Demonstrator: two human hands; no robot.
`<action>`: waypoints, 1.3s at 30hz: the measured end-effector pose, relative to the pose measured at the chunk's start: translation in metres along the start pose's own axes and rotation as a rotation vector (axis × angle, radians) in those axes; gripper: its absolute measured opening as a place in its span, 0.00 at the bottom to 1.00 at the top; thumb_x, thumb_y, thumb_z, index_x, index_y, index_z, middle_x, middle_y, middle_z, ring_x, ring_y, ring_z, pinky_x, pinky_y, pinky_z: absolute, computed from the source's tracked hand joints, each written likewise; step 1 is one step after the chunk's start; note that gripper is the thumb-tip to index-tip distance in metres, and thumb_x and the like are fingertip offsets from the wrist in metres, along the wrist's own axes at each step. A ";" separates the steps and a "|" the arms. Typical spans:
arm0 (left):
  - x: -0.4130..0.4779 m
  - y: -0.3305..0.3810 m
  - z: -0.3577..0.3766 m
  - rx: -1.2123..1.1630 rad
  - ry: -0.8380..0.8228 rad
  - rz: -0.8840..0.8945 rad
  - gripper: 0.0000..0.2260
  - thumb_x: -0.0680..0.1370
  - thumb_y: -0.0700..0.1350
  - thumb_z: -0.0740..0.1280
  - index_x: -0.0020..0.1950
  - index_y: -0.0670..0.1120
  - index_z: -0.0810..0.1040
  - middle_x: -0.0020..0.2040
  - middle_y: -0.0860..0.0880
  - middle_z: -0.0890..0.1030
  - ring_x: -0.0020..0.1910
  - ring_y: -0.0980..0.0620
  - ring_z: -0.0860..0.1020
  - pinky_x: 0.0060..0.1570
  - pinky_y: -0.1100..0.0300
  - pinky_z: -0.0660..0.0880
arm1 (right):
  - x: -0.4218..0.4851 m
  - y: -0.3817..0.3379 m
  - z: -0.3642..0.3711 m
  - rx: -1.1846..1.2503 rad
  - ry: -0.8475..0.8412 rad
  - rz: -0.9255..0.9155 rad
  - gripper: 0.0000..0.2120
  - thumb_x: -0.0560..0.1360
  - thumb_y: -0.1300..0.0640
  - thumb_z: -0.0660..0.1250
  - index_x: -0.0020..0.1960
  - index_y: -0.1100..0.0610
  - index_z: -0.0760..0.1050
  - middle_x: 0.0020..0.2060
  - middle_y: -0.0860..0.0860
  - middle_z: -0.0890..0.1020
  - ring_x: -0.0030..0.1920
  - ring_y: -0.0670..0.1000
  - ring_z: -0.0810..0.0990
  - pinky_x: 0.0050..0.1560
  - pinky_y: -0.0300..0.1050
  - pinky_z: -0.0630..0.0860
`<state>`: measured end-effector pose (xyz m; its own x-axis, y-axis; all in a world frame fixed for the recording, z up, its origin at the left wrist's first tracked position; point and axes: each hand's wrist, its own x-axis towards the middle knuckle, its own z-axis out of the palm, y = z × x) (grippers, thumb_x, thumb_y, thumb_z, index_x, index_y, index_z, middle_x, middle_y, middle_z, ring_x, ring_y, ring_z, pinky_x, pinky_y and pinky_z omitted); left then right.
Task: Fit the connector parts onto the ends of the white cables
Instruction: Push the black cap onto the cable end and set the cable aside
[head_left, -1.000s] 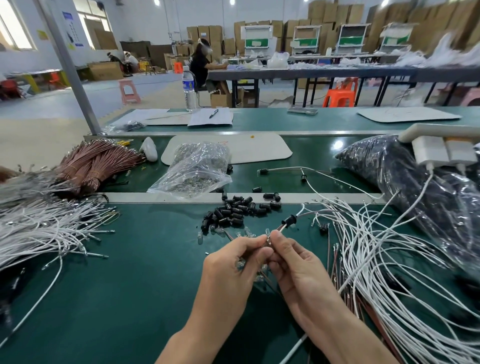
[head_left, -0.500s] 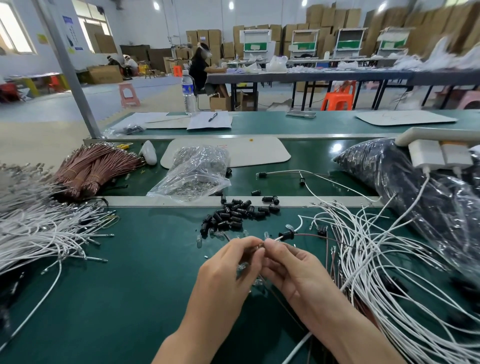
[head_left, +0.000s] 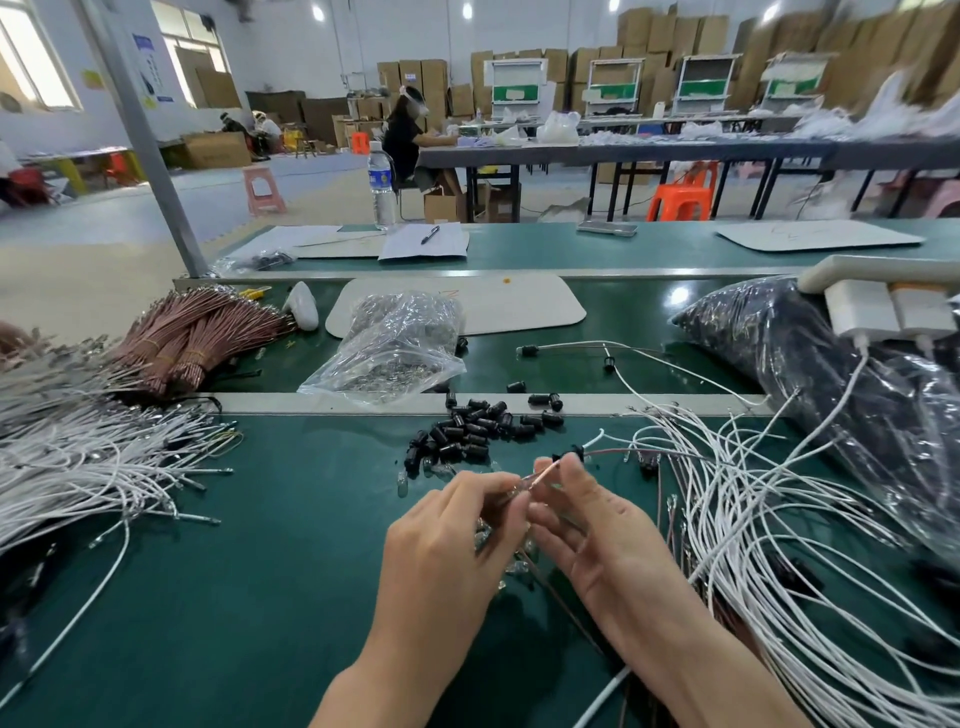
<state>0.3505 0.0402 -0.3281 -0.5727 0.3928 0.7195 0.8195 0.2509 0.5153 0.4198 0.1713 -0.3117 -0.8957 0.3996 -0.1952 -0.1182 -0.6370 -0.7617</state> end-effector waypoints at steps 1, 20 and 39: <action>0.000 0.000 0.000 -0.001 -0.005 -0.001 0.09 0.80 0.52 0.67 0.51 0.48 0.82 0.43 0.59 0.82 0.40 0.59 0.81 0.39 0.56 0.81 | 0.000 -0.002 -0.001 0.027 0.032 -0.024 0.14 0.69 0.51 0.73 0.45 0.62 0.85 0.44 0.60 0.86 0.38 0.51 0.84 0.40 0.41 0.84; -0.001 -0.006 0.006 -0.251 -0.056 -0.269 0.11 0.77 0.43 0.72 0.50 0.61 0.81 0.44 0.64 0.84 0.42 0.61 0.83 0.41 0.68 0.77 | -0.004 0.016 0.006 0.029 -0.100 0.041 0.16 0.70 0.55 0.68 0.55 0.57 0.85 0.44 0.57 0.84 0.38 0.49 0.83 0.37 0.42 0.81; -0.004 0.002 0.003 0.079 -0.278 -0.199 0.23 0.79 0.70 0.44 0.59 0.59 0.70 0.49 0.63 0.77 0.49 0.62 0.68 0.51 0.62 0.67 | -0.008 0.009 -0.001 -0.273 0.042 -0.168 0.16 0.63 0.49 0.77 0.49 0.52 0.86 0.46 0.55 0.87 0.45 0.49 0.86 0.40 0.38 0.80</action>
<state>0.3546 0.0415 -0.3313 -0.7028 0.5520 0.4487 0.6975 0.4106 0.5873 0.4264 0.1627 -0.3173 -0.8540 0.5150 -0.0737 -0.1386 -0.3617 -0.9219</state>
